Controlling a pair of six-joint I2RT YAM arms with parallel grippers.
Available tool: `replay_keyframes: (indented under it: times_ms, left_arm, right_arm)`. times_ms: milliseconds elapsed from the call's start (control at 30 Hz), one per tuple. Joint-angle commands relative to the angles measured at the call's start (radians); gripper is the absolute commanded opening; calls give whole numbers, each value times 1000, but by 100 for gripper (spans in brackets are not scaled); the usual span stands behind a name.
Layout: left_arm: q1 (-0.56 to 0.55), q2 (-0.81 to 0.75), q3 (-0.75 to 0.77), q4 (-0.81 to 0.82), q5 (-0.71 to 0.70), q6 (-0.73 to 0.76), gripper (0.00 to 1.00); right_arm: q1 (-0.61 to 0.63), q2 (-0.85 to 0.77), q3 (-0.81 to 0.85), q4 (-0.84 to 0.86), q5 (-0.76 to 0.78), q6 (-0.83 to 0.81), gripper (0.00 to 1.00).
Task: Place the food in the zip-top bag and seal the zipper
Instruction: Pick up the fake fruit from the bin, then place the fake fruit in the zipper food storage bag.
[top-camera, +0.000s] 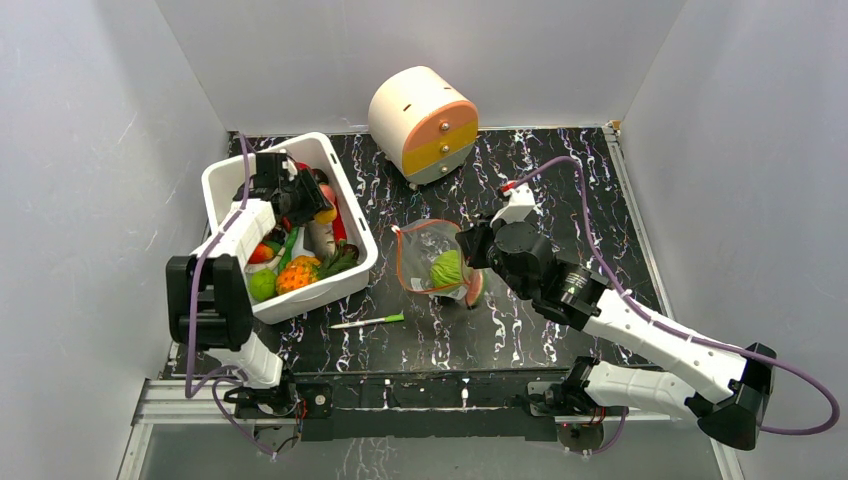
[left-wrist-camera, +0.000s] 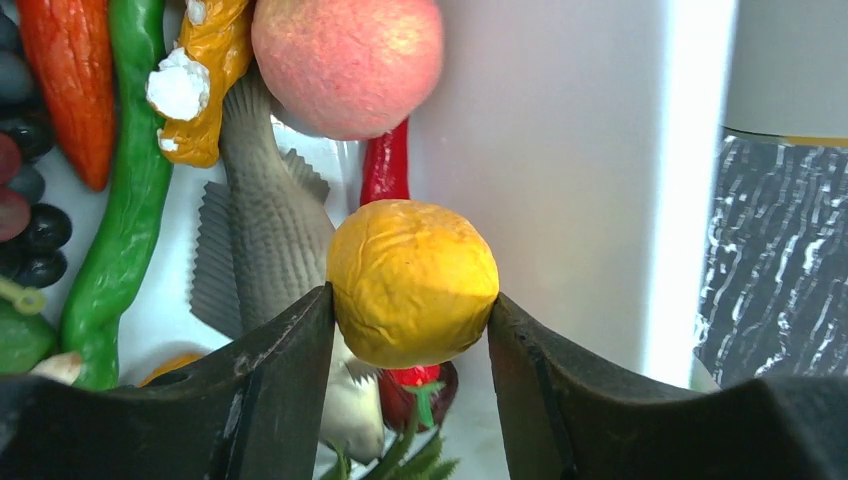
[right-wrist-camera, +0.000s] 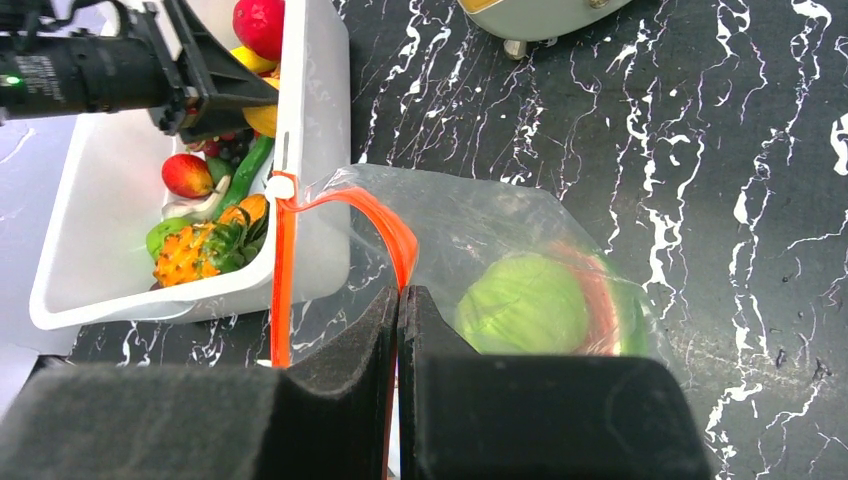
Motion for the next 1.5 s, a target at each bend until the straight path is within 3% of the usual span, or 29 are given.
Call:
replay_keyframes:
  times_ms: [0,300,700,967,1133,1467]
  left_arm:
    - [3,-149,-25,-58,0,14,42]
    - [4,-282,-50,-121,42,40,42]
    - [1,-453,-65,-196,398,46,40]
    - [-18,-489,-93,-188,514,38,38]
    - [-75,-512,-74,-211,519,29,38]
    - [-335,-557,-109,-73,451,-126,37]
  right_arm:
    - [4,11,25,93,3,15,0]
    - [4,39,22,113,-2,48,0]
    - [3,92,43,170,22,95,0]
    - [4,146,67,181,-28,133,0]
    - [4,159,91,167,-41,143,0]
    - [3,170,99,170,-59,161,0]
